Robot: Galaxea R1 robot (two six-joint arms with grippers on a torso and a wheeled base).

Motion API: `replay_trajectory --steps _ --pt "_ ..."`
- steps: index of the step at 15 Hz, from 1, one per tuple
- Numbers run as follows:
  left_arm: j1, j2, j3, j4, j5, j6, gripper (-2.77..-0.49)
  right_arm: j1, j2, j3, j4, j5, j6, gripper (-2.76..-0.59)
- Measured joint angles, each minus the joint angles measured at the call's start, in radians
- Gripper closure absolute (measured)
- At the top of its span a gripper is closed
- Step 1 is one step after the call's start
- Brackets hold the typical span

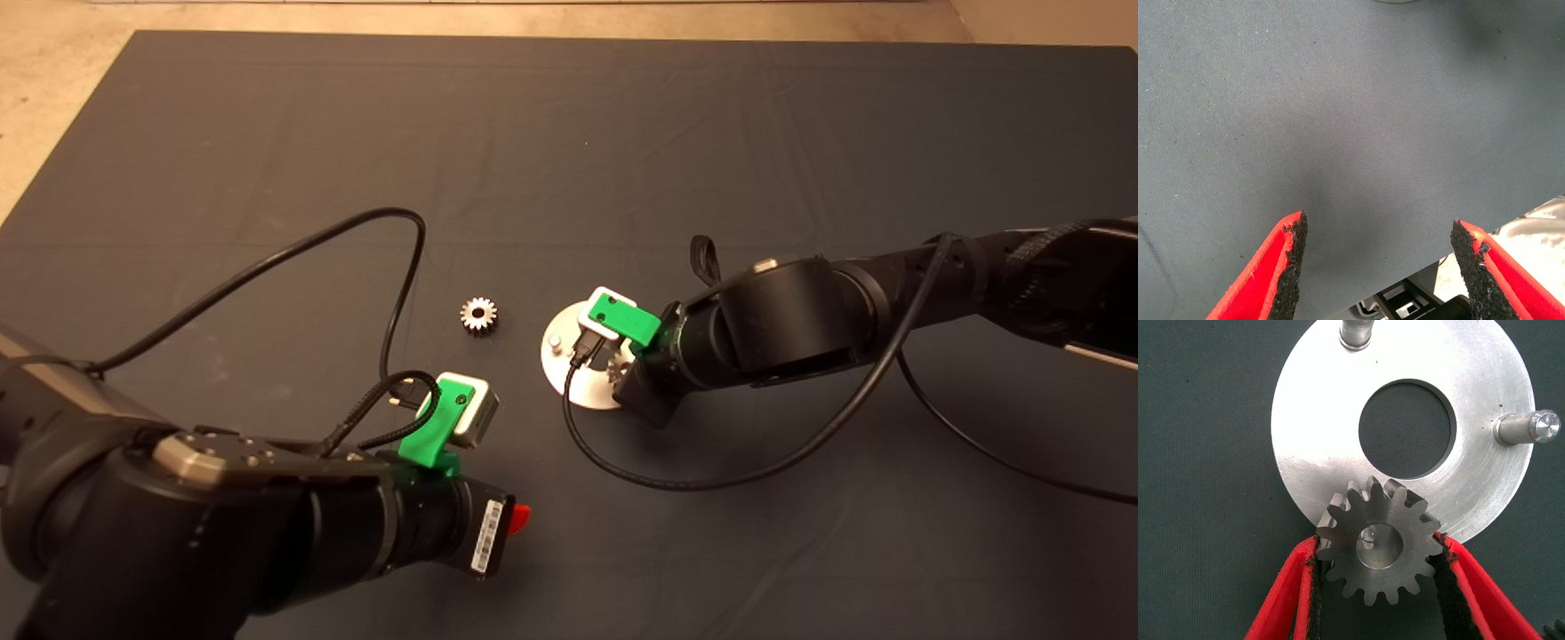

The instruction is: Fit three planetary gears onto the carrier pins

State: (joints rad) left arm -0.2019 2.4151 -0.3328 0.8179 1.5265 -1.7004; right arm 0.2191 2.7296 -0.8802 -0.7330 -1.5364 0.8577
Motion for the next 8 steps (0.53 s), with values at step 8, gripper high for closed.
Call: replay_trajectory --steps 8 --pt "0.0 -0.006 0.0 0.002 0.0 0.001 -1.49 0.0 0.0 0.0 0.0 0.001 0.004 -0.97"
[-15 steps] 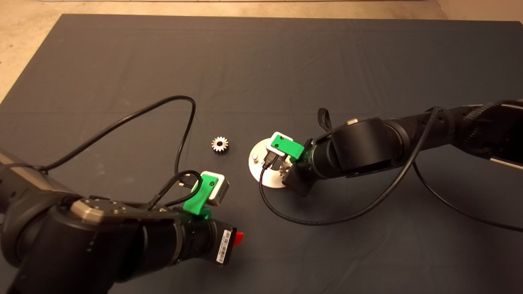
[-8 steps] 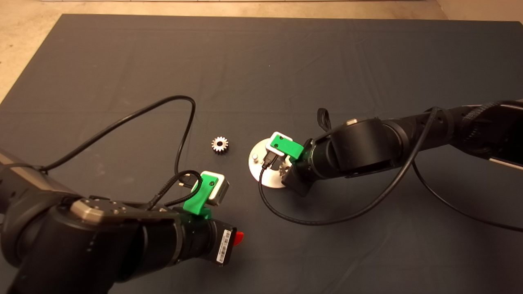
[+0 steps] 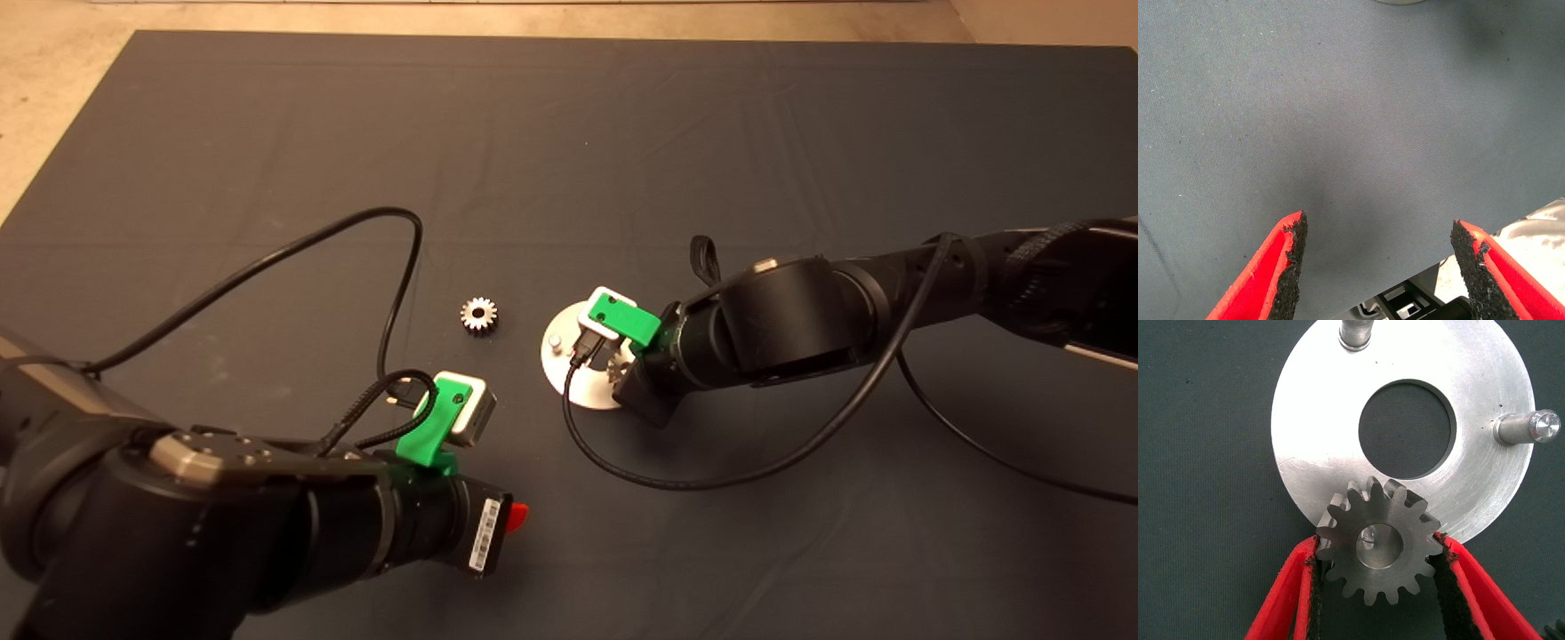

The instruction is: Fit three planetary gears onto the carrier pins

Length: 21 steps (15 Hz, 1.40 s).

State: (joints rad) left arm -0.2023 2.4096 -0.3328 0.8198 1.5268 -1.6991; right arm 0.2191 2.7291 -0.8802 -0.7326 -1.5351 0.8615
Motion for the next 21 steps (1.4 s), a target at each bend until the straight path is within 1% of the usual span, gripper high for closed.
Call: replay_trajectory --steps 7,13,17,21 --pt "0.0 -0.006 -0.006 0.008 0.0 0.014 -1.49 0.0 0.0 0.0 0.0 0.001 0.001 -0.97" --pt "0.0 -0.006 -0.008 0.008 0.0 0.019 -1.49 0.0 -0.001 0.004 0.001 0.0 0.003 -0.97" --pt "0.005 -0.006 -0.01 0.012 0.0 0.021 -1.49 -0.009 -0.007 0.031 0.005 0.0 0.015 -0.97" --pt "0.005 -0.006 -0.01 0.013 0.0 0.022 -1.49 -0.009 -0.018 0.049 0.005 0.0 0.026 -0.97"
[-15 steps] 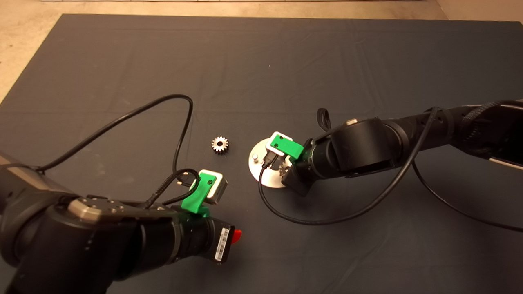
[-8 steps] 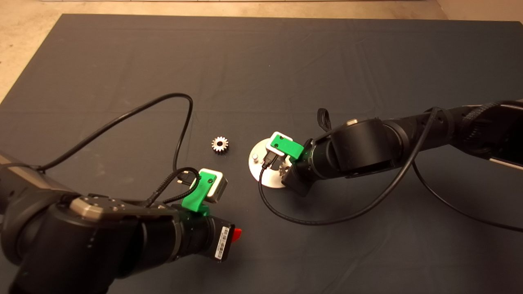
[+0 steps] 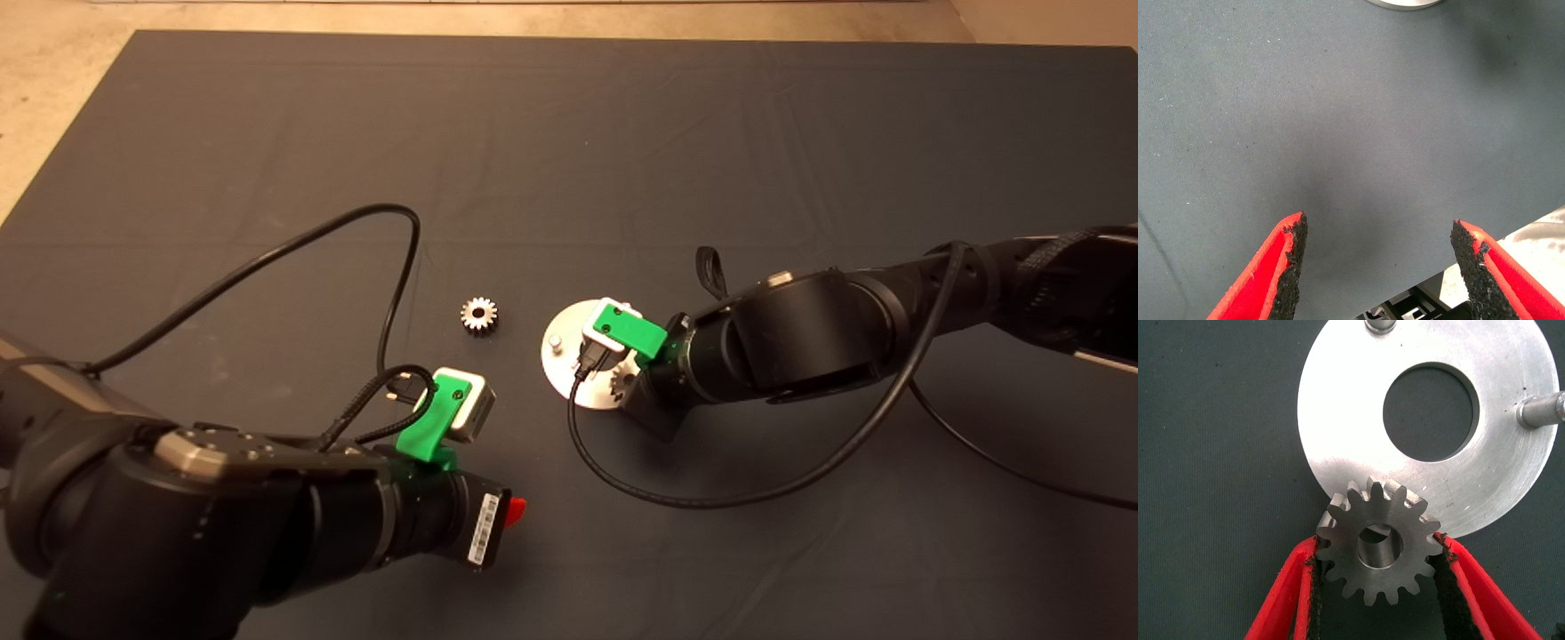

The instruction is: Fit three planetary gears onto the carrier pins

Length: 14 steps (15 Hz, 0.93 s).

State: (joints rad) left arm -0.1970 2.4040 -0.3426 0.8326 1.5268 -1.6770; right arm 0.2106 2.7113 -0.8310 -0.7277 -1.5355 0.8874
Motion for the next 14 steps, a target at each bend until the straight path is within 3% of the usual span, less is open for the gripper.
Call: replay_trajectory --steps 9,14 --pt "0.0 0.0 0.0 0.001 0.0 0.001 -1.49 0.0 -0.008 0.004 0.0 0.0 0.001 -0.97" --pt "0.011 0.0 0.0 0.003 0.0 0.001 -1.49 0.0 -0.008 0.003 0.0 0.0 0.001 -0.97"
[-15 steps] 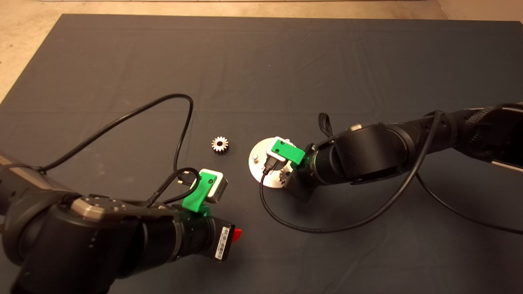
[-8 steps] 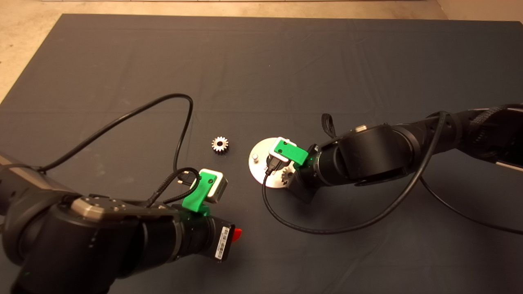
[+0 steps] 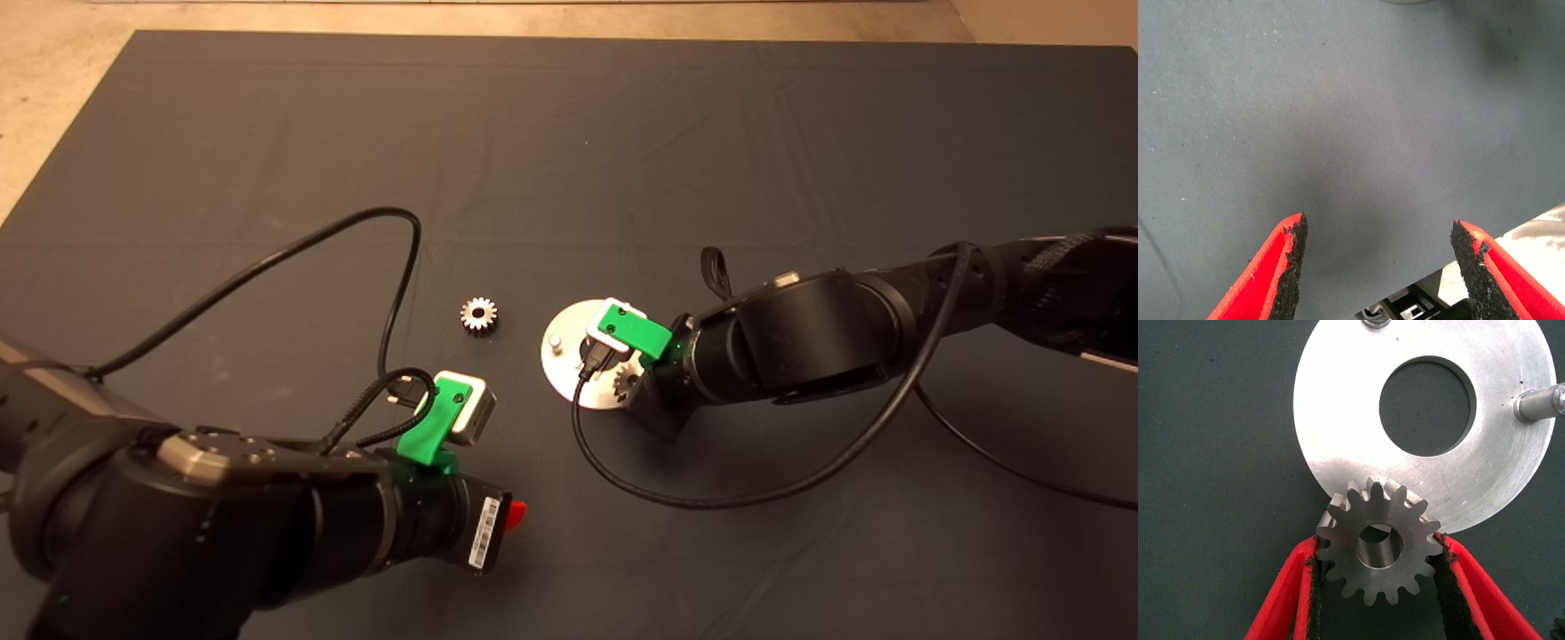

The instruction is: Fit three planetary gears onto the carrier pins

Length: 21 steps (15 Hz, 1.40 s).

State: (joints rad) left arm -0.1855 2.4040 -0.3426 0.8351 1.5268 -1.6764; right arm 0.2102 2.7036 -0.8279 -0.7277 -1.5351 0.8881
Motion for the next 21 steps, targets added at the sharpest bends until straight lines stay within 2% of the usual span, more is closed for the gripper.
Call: replay_trajectory --steps 7,10,21 --pt "0.011 0.0 0.0 0.0 0.0 0.0 -1.49 0.001 0.003 -0.021 0.0 0.001 0.0 -0.97" --pt "0.011 0.0 0.0 0.004 0.0 0.0 -1.49 0.0 0.004 -0.032 0.0 0.012 0.0 -0.97" --pt "0.011 0.0 0.0 0.007 0.0 0.0 -1.49 0.0 0.006 -0.036 0.0 0.013 0.003 -0.97"
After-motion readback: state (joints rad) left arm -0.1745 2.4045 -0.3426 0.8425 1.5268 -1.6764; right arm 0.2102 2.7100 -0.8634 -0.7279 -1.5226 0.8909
